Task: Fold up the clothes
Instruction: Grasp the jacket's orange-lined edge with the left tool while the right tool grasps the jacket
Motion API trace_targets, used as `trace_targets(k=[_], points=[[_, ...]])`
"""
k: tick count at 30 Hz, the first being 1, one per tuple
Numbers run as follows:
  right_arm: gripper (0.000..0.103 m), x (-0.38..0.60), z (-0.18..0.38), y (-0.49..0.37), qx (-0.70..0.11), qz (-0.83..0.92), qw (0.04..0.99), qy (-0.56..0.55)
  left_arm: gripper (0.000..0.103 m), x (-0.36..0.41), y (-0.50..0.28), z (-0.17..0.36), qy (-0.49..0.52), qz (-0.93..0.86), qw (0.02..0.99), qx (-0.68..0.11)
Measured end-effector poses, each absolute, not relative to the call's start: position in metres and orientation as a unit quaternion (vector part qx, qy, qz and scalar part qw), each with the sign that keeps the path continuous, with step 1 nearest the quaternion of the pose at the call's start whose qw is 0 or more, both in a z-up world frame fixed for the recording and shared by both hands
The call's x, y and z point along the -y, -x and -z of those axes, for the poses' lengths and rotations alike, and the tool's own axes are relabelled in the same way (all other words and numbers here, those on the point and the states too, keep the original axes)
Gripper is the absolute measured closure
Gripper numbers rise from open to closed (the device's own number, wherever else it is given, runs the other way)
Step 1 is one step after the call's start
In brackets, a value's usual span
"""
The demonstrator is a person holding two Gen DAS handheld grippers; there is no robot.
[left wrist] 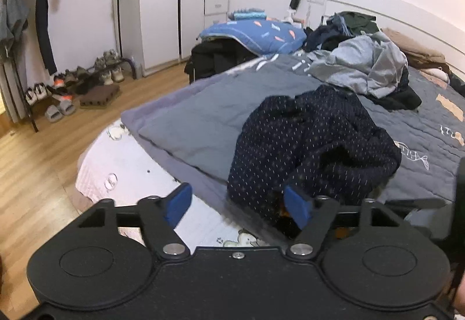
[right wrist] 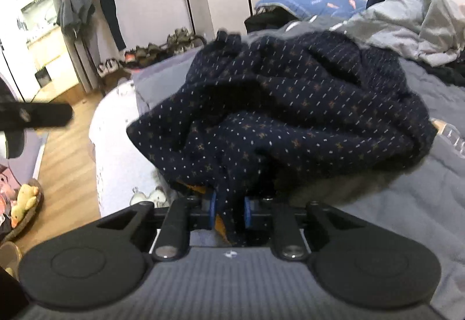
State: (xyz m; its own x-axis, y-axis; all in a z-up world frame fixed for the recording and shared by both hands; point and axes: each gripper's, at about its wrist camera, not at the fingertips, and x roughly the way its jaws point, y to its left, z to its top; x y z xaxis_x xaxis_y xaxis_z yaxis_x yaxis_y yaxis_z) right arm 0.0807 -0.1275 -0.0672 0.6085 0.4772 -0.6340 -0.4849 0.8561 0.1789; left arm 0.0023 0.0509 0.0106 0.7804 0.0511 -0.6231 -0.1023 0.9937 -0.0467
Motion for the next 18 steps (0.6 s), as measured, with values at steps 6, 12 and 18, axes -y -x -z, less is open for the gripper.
trace_targets(k=[6,12,18], points=[[0.088,0.167,0.04,-0.069,-0.322,-0.248,0.913,-0.03,0.065,-0.042,-0.006,-0.007,0.043,-0.011,0.941,-0.334],[0.089,0.228,0.003,-0.053,-0.278,-0.22,0.93,-0.097,0.065,-0.011,-0.001,-0.007,0.015,0.041,0.947,-0.318],[0.089,0.268,-0.026,-0.027,-0.244,-0.195,0.942,-0.125,0.041,0.041,0.009,-0.009,-0.024,0.108,0.951,-0.289]])
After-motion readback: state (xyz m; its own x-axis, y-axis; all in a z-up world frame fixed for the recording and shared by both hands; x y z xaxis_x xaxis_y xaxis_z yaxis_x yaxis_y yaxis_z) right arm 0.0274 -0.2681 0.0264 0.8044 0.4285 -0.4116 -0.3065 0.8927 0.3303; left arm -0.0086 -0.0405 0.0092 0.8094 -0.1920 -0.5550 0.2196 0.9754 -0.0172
